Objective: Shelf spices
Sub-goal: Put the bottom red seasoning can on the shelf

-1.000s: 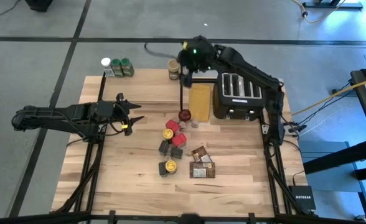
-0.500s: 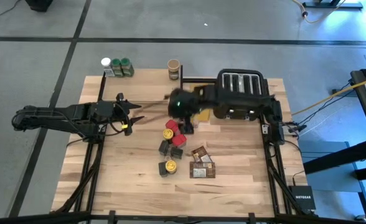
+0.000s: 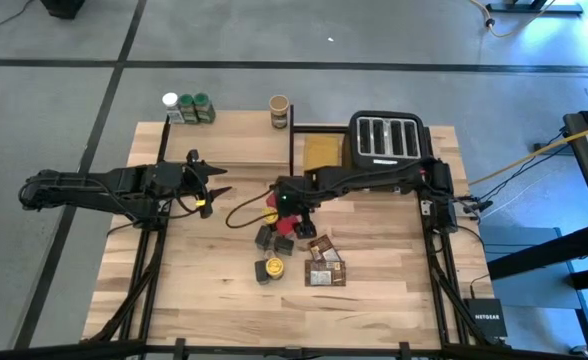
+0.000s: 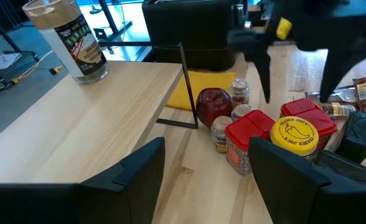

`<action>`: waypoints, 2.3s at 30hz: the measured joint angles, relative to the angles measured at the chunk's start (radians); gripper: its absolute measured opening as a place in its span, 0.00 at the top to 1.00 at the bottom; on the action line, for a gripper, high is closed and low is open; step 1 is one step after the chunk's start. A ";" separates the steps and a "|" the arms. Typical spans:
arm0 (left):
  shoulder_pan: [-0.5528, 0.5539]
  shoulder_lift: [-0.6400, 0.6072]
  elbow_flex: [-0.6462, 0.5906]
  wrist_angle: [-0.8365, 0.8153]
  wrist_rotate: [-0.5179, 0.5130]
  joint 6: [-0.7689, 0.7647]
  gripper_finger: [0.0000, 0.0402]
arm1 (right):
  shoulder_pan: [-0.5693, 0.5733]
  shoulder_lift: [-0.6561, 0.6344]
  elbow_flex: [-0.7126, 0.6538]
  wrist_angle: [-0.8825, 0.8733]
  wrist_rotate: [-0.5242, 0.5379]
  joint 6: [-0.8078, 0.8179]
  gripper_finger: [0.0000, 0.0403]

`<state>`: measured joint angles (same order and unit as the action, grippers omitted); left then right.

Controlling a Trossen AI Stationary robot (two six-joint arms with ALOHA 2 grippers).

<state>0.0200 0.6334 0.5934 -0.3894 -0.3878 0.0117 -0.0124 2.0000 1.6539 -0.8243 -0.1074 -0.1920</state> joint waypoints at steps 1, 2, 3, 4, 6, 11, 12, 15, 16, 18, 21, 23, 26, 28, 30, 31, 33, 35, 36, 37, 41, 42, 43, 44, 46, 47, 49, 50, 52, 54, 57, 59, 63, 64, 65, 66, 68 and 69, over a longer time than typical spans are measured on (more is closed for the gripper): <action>0.000 0.000 0.000 0.000 0.000 0.000 0.44 | 0.001 0.000 -0.015 0.025 -0.014 -0.004 0.15; 0.000 0.000 0.000 0.000 0.000 0.000 0.44 | 0.005 0.000 -0.027 0.044 -0.028 -0.010 0.15; 0.000 0.000 0.000 0.000 0.000 -0.001 0.44 | 0.009 0.000 -0.039 0.052 -0.039 -0.014 0.15; 0.000 0.000 0.000 -0.001 0.000 -0.001 0.44 | 0.009 0.000 -0.051 0.059 -0.046 -0.015 0.15; 0.000 0.000 0.000 -0.001 0.000 -0.001 0.44 | 0.016 0.000 -0.072 0.079 -0.057 -0.015 0.15; 0.000 0.000 0.000 -0.003 0.000 -0.001 0.44 | 0.027 0.000 -0.120 0.162 -0.057 -0.019 0.15; 0.000 0.000 0.000 -0.004 0.000 -0.001 0.44 | 0.027 0.000 -0.128 0.179 -0.055 -0.019 0.15; 0.000 0.000 0.000 -0.004 0.000 -0.002 0.44 | 0.025 0.000 -0.140 0.201 -0.034 -0.022 0.15; 0.000 0.000 0.000 -0.004 0.000 -0.005 0.44 | 0.025 0.000 -0.141 0.202 -0.021 -0.022 0.15; 0.000 0.000 0.000 -0.004 0.000 -0.005 0.44 | 0.025 0.000 -0.141 0.203 -0.016 -0.022 0.17; 0.000 0.000 0.000 -0.004 0.000 -0.005 0.44 | 0.025 0.000 -0.141 0.199 -0.010 -0.018 0.27; 0.000 0.000 0.000 -0.007 0.000 -0.005 0.44 | 0.025 0.000 -0.141 0.192 -0.008 -0.015 0.37; 0.000 0.000 0.000 -0.012 0.000 -0.005 0.44 | 0.026 -0.001 -0.138 0.184 -0.002 0.002 0.44; 0.000 0.000 0.000 -0.011 0.000 -0.006 0.44 | 0.025 -0.004 -0.115 0.128 -0.001 0.004 0.44; 0.000 0.000 0.000 -0.011 0.000 -0.006 0.44 | 0.025 -0.010 -0.078 0.077 0.008 0.004 0.44; 0.000 0.000 0.000 -0.011 0.000 -0.007 0.44 | 0.026 -0.021 -0.056 0.059 0.013 0.004 0.44; 0.000 0.001 0.000 -0.012 0.000 -0.007 0.44 | 0.025 -0.041 -0.006 0.009 0.020 0.004 0.44; 0.000 0.001 0.000 -0.013 0.000 -0.006 0.44 | 0.020 -0.060 0.049 -0.033 0.028 -0.001 0.44; 0.000 0.001 0.000 -0.013 0.000 -0.006 0.44 | 0.018 -0.068 0.076 -0.049 0.039 -0.003 0.44; 0.000 0.002 0.000 -0.012 0.000 -0.006 0.44 | 0.015 -0.074 0.103 -0.064 0.060 -0.004 0.44; 0.000 0.002 0.000 -0.013 0.000 -0.006 0.44 | -0.019 -0.082 0.225 -0.119 0.140 -0.001 0.44; 0.000 0.002 0.000 -0.012 0.000 -0.007 0.44 | -0.030 -0.082 0.251 -0.133 0.161 0.000 0.44; 0.000 0.002 0.000 -0.012 0.000 -0.008 0.44 | -0.042 -0.083 0.272 -0.139 0.180 -0.001 0.44; 0.000 0.002 0.000 -0.013 0.000 -0.008 0.44 | -0.056 -0.083 0.291 -0.137 0.195 -0.005 0.44; 0.000 0.002 0.000 -0.013 0.000 -0.008 0.44 | -0.085 -0.083 0.323 -0.135 0.214 -0.020 0.44; 0.000 0.002 0.000 -0.013 0.000 -0.008 0.44 | -0.100 -0.083 0.335 -0.134 0.223 -0.023 0.44; 0.000 0.002 0.000 -0.013 0.000 -0.010 0.44 | -0.137 -0.083 0.351 -0.104 0.240 -0.029 0.44; 0.000 0.002 0.000 -0.013 0.000 -0.011 0.44 | -0.158 -0.083 0.353 -0.085 0.239 -0.040 0.44; 0.000 0.002 0.000 -0.013 0.000 -0.011 0.44 | -0.199 -0.075 0.353 -0.050 0.239 -0.062 0.44; 0.000 0.002 0.000 -0.012 0.000 -0.009 0.44 | -0.240 -0.058 0.353 0.000 0.234 -0.081 0.44; 0.000 0.002 0.000 -0.012 0.000 -0.010 0.44 | -0.290 -0.028 0.352 0.029 0.209 -0.112 0.44; 0.000 0.002 0.000 -0.013 0.000 -0.012 0.44 | -0.316 -0.019 0.352 0.028 0.201 -0.128 0.44; 0.000 0.002 0.000 -0.019 0.000 -0.011 0.44 | -0.358 -0.019 0.352 0.019 0.158 -0.128 0.44; 0.000 0.002 0.000 -0.020 0.000 -0.008 0.44 | -0.365 -0.019 0.352 0.018 0.148 -0.129 0.44; 0.000 0.002 0.000 -0.020 0.000 -0.007 0.44 | -0.368 -0.019 0.352 0.015 0.143 -0.129 0.44; 0.000 0.002 0.000 -0.020 0.000 -0.007 0.44 | -0.371 -0.019 0.352 0.014 0.140 -0.128 0.44; 0.000 0.002 0.000 -0.020 0.000 -0.008 0.44 | -0.370 -0.019 0.339 0.029 0.140 -0.128 0.43; 0.000 0.002 0.000 -0.020 0.000 -0.008 0.44 | -0.370 -0.019 0.331 0.038 0.141 -0.128 0.42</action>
<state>0.0200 0.6353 0.5934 -0.4091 -0.3878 0.0036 -0.3821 1.9812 1.9853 -0.7867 0.0334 -0.3202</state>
